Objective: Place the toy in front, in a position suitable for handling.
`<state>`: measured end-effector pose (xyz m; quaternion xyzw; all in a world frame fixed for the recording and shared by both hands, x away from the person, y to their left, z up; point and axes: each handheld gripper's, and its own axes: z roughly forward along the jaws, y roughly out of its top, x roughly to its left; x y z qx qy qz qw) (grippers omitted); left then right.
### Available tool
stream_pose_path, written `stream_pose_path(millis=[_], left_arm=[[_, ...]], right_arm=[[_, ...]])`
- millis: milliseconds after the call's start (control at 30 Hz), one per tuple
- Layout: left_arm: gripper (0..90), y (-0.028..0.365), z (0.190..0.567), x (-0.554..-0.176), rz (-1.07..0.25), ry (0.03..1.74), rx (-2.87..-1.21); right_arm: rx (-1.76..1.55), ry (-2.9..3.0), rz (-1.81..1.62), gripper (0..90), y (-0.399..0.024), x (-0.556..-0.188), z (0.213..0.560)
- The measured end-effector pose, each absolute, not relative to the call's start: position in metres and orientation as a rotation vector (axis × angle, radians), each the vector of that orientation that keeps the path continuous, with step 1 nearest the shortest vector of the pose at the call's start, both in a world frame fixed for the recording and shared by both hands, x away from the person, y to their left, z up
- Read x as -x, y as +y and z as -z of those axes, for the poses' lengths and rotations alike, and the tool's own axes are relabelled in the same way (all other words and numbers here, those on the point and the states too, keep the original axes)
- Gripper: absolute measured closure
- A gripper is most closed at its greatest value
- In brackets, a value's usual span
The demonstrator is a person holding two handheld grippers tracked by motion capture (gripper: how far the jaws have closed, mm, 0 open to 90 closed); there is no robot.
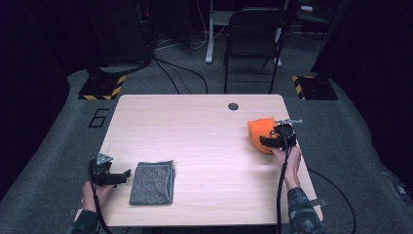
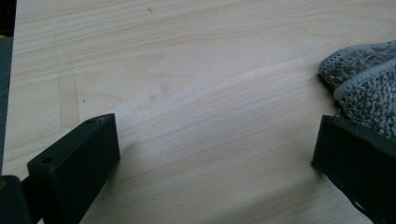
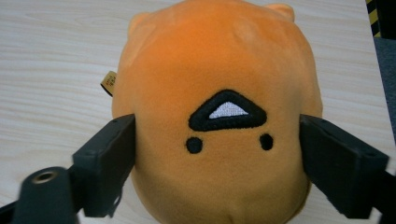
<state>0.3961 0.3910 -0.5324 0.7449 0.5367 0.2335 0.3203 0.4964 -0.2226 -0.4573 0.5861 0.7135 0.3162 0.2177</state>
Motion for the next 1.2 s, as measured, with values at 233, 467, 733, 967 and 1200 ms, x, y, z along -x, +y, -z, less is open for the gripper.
stream_pose_path(millis=[233, 467, 733, 967, 1200], left_arm=[[0.3, 0.391, 0.532, -0.397, -0.612, 1.406, -1.959], [0.3, 0.391, 0.532, -0.397, -0.609, 1.407, -1.96], [0.3, 0.391, 0.533, -0.398, -0.613, 1.402, -1.958], [0.3, 0.391, 0.533, -0.398, -0.613, 1.402, -1.959], [0.3, 0.391, 0.532, -0.398, -0.613, 1.401, -1.96]], right_arm=[[-1.587, 1.993, -0.835, 37.3, -0.22, -0.494, 0.465], [-1.567, 1.994, -0.833, 51.8, -0.219, -0.49, 0.467], [-1.461, 1.949, -0.884, 56.6, -0.218, -0.485, 0.457], [-1.394, 1.975, -0.972, 56.0, -0.212, -0.479, 0.442], [-1.288, 2.032, -1.079, 55.3, -0.197, -0.471, 0.425]])
